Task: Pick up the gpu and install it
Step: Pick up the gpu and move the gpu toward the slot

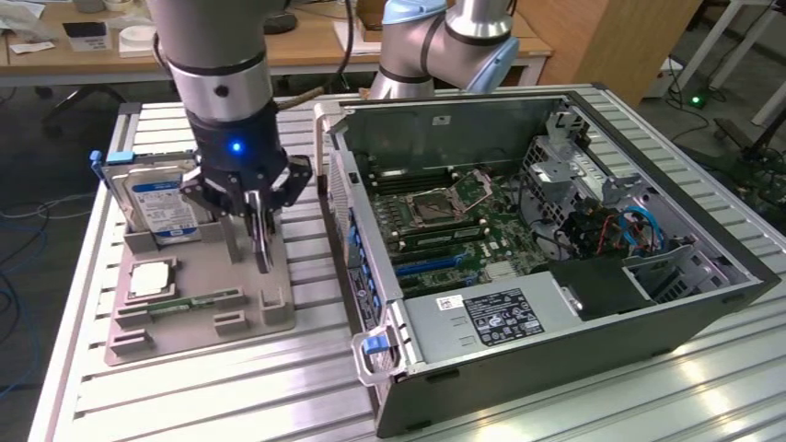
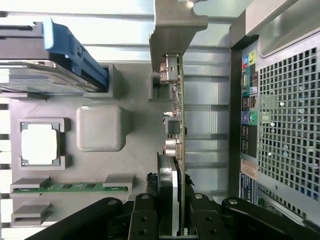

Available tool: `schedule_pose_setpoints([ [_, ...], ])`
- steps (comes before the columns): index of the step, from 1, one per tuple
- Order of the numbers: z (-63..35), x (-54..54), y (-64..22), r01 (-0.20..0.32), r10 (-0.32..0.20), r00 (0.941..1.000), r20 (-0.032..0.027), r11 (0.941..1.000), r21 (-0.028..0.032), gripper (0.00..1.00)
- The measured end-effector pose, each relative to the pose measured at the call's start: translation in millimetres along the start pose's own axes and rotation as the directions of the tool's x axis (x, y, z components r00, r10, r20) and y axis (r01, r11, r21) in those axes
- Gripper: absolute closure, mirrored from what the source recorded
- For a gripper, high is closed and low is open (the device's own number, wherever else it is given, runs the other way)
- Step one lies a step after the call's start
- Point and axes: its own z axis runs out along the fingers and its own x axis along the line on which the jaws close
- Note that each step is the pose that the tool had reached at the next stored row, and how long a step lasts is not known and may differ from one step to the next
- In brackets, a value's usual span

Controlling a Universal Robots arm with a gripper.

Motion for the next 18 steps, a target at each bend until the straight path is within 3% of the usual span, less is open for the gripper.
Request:
schedule_pose_setpoints([
  [18, -78.0, -2.9, 3.4, 0.000, 0.000, 1.0000, -0.0001, 1.0000, -0.0030, 0.72],
])
